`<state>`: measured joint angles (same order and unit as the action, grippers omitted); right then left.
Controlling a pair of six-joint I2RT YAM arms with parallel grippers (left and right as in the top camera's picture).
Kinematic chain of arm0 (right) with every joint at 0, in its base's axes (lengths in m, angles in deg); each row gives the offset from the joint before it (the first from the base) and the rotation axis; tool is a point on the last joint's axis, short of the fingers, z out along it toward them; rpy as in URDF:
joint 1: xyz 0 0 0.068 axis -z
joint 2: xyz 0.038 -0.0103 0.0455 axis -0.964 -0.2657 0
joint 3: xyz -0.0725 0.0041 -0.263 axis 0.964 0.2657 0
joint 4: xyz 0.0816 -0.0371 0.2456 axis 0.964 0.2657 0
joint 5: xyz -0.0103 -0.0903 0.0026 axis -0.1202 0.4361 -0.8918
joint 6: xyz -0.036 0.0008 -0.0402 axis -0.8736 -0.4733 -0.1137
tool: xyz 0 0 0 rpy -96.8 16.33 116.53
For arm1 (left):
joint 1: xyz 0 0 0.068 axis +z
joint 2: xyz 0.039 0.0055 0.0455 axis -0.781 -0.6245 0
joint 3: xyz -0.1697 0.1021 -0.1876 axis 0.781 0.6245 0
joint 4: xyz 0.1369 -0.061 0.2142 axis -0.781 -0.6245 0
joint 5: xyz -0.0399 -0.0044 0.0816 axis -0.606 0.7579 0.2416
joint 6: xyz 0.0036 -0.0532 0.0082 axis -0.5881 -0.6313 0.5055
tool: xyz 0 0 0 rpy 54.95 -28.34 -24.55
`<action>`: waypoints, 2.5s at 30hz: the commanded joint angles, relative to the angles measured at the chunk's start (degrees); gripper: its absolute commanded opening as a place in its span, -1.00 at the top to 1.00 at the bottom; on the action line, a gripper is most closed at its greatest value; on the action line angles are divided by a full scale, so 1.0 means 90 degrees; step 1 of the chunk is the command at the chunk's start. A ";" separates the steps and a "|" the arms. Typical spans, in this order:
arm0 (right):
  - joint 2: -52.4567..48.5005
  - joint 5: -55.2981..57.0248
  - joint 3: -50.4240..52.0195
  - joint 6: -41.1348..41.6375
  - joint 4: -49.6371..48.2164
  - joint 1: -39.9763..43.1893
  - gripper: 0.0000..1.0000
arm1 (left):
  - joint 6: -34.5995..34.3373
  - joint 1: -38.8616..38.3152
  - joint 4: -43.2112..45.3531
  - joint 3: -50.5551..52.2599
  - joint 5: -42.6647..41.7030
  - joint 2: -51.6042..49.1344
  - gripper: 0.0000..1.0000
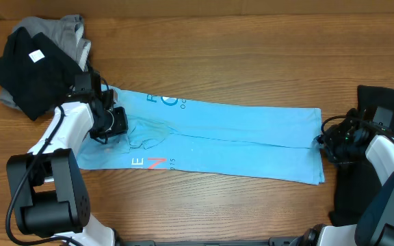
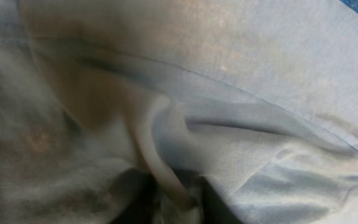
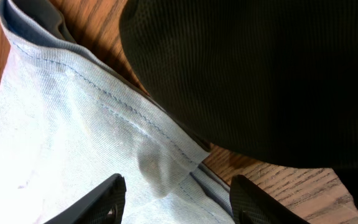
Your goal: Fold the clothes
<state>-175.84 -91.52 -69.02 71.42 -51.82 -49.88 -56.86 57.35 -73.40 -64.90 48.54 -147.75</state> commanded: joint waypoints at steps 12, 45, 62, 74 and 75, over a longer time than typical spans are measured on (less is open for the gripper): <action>0.0080 0.0058 0.0036 0.0027 0.0051 -0.0024 -0.15 | 0.0372 0.0338 -0.1630 -0.1302 -0.0189 0.0102 0.92; -0.0593 0.0068 0.0002 0.0163 -0.0423 0.0002 0.63 | 0.0879 0.0719 -0.2438 -0.1753 -0.0670 0.0109 0.92; -0.0112 -0.0223 -0.0984 -0.0192 0.0675 0.0090 0.92 | 0.1066 0.1234 -0.2674 -0.1802 -0.0539 0.0112 0.92; -0.0092 -0.0102 -0.1044 -0.0192 0.1532 0.0090 0.92 | 0.1168 0.1379 -0.2720 -0.1802 -0.0527 0.0112 0.92; -0.0092 -0.0046 -0.1037 -0.0192 0.1564 0.0087 0.91 | 0.1166 0.1379 -0.2720 -0.1802 -0.0505 0.0112 0.92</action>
<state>-177.78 -93.16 -77.57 70.02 -38.23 -49.44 -47.70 69.57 -97.86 -79.61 43.62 -147.72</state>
